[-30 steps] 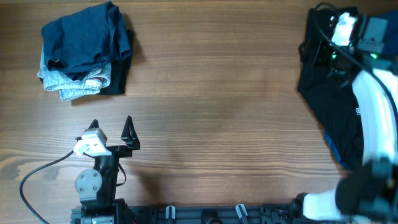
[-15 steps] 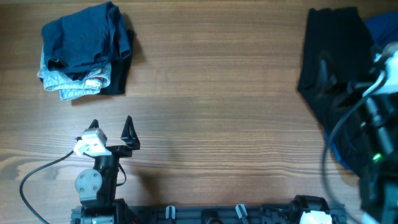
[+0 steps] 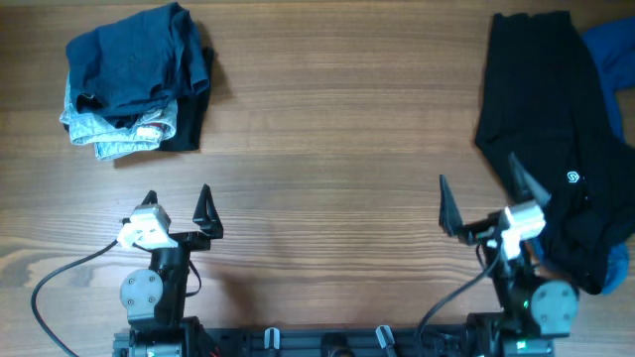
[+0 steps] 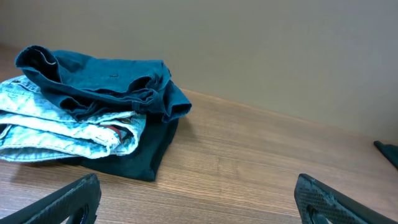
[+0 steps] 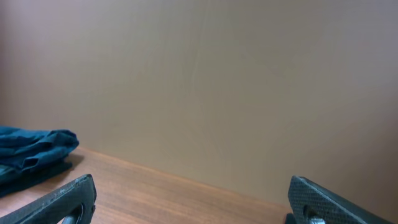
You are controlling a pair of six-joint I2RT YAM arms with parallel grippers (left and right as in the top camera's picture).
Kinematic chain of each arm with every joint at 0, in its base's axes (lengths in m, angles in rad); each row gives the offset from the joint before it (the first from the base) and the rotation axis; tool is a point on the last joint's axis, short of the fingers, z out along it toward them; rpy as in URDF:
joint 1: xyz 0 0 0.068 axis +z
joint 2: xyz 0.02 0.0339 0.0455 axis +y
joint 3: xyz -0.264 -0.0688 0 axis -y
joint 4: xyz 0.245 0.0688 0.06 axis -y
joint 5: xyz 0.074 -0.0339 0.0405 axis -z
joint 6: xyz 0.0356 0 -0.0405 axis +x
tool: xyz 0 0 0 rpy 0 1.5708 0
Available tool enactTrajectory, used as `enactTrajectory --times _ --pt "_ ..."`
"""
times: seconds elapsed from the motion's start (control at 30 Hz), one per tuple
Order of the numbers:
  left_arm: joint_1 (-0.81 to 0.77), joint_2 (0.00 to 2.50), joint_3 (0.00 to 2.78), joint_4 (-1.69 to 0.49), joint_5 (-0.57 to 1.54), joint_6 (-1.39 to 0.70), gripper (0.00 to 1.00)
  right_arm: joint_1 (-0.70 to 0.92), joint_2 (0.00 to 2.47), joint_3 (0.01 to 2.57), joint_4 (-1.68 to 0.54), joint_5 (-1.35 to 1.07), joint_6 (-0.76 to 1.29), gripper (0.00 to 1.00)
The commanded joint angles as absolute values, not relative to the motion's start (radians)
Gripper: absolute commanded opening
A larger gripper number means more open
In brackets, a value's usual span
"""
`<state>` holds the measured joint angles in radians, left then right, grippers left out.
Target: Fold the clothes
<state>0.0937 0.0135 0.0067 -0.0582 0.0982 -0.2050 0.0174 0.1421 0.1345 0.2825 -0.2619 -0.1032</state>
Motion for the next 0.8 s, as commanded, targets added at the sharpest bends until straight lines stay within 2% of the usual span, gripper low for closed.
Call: enactTrajectory --times 0.0,0.23,0.5,0.77 --pt "0.101 0.005 0.006 -0.069 0.092 -0.218 1.0 0.022 0.024 0.043 0.287 -0.277 -0.102 1.0" --pt "0.101 0.005 0.006 -0.069 0.092 -0.218 1.0 0.022 0.003 0.005 0.253 -0.278 -0.098 1.0" --pt "0.101 0.005 0.006 -0.069 0.092 -0.218 1.0 0.022 0.003 0.005 0.021 -0.276 -0.096 1.0" --pt "0.101 0.005 0.006 -0.069 0.092 -0.218 1.0 0.022 0.003 0.005 0.021 -0.278 -0.068 1.0"
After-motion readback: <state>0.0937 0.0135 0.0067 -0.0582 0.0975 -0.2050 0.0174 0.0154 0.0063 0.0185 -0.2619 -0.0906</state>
